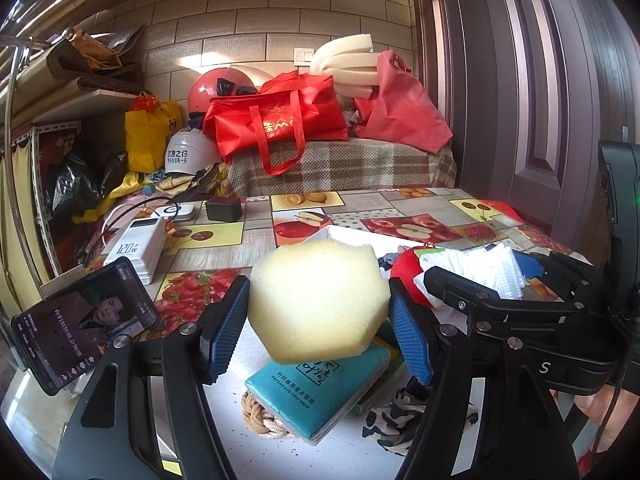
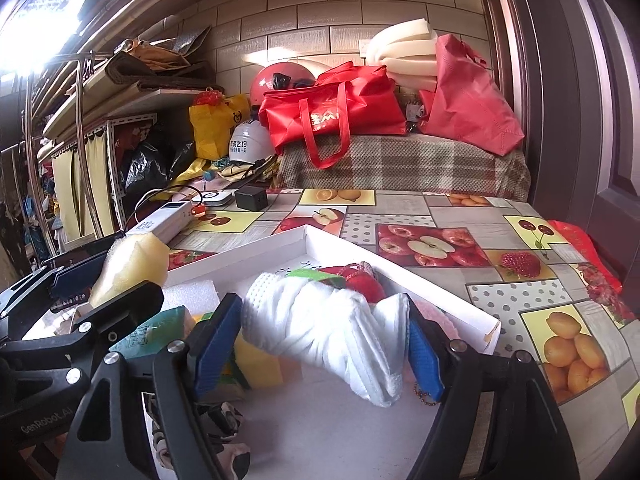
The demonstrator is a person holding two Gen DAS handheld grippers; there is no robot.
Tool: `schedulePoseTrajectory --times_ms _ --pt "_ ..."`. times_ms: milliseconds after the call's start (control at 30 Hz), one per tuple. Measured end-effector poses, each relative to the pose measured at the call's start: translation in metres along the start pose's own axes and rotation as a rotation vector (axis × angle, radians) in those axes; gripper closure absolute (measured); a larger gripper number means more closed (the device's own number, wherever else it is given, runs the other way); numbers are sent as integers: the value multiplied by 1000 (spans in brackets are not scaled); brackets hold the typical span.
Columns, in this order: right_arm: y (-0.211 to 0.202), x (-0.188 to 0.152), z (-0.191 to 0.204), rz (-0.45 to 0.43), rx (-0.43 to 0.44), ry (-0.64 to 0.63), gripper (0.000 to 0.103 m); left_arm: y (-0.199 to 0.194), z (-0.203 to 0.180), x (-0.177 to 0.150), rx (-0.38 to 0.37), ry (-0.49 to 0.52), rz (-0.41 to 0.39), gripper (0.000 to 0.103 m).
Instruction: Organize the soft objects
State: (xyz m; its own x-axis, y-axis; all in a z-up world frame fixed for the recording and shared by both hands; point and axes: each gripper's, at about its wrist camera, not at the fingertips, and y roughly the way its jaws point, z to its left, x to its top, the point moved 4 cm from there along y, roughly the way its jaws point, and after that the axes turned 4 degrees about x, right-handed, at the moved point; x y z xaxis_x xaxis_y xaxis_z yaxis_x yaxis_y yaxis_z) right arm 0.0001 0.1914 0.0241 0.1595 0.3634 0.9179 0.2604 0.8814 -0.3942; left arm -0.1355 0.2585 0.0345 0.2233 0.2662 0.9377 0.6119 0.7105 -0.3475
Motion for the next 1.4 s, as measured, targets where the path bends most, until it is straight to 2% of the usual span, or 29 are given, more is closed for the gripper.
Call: schedulePoseTrajectory --times_ms 33,100,133,633,900,1133,1400 --pt "-1 0 -1 -9 -5 7 21 0 2 0 9 -10 -2 15" --pt "-4 1 -4 -23 -14 19 19 -1 6 0 30 -29 -5 0" --pt "-5 1 -4 -29 -20 23 15 -1 8 1 32 -34 -9 0" --pt "-17 2 -2 -99 -50 4 15 -11 8 2 61 -28 -64 0" --pt "-27 -4 -3 -87 -42 6 15 -19 9 -2 92 -42 -64 0" --pt "-49 -15 -7 -79 -35 19 15 -35 -3 -8 83 -34 -65 0" --pt "-79 -28 -10 -82 -63 4 15 -55 -19 -19 48 -36 -28 0"
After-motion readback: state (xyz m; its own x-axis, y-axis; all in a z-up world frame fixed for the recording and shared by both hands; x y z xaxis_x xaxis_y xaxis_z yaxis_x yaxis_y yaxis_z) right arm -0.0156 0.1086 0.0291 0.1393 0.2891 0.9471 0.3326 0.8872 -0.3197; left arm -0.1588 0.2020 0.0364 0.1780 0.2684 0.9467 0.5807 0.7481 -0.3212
